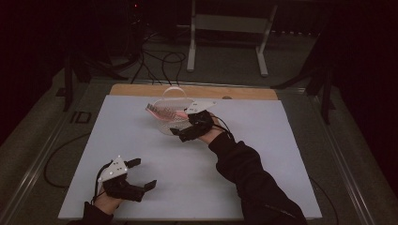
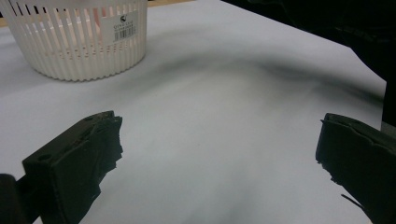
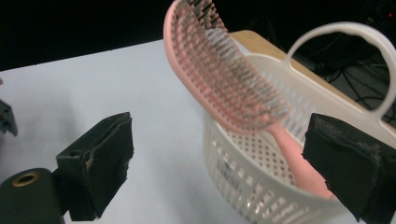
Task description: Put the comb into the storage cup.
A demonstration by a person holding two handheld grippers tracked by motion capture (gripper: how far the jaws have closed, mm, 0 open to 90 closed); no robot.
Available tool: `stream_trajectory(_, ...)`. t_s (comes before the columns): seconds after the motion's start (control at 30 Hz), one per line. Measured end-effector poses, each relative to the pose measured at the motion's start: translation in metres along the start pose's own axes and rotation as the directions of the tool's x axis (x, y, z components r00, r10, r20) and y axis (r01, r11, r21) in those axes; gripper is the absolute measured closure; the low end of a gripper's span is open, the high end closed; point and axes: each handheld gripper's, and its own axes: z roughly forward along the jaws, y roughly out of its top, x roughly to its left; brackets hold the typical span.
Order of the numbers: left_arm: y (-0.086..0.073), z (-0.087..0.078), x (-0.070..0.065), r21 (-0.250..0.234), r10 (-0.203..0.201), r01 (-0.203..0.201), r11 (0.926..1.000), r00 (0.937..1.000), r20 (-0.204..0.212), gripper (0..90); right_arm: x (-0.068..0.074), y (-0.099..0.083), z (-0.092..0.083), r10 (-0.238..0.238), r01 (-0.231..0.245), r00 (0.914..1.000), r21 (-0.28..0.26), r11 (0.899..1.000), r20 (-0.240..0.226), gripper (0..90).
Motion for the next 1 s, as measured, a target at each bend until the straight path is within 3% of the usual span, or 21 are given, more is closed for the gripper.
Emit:
stream_trajectory(0.37,0.0,0.0,0.0,0.002,0.004,-0.004,1.0,1.0,0.003,0.0,-0.005,-0.021,-0.025,0.017,-0.017,0.9998,-0.004,1.0,0.014,8.4)
stream_trajectory(0.63,0.0,0.0,-0.001,0.0,0.005,-0.005,1.0,1.0,0.004,0.0,-0.006,-0.039,-0.045,0.055,-0.055,0.9982,-0.013,0.998,0.023,8.4)
stream_trajectory(1.0,0.0,0.0,-0.001,-0.001,0.008,-0.008,1.0,1.0,0.005,0.0,-0.001,-0.063,-0.058,0.085,-0.085,0.9963,-0.003,0.996,0.012,8.3)
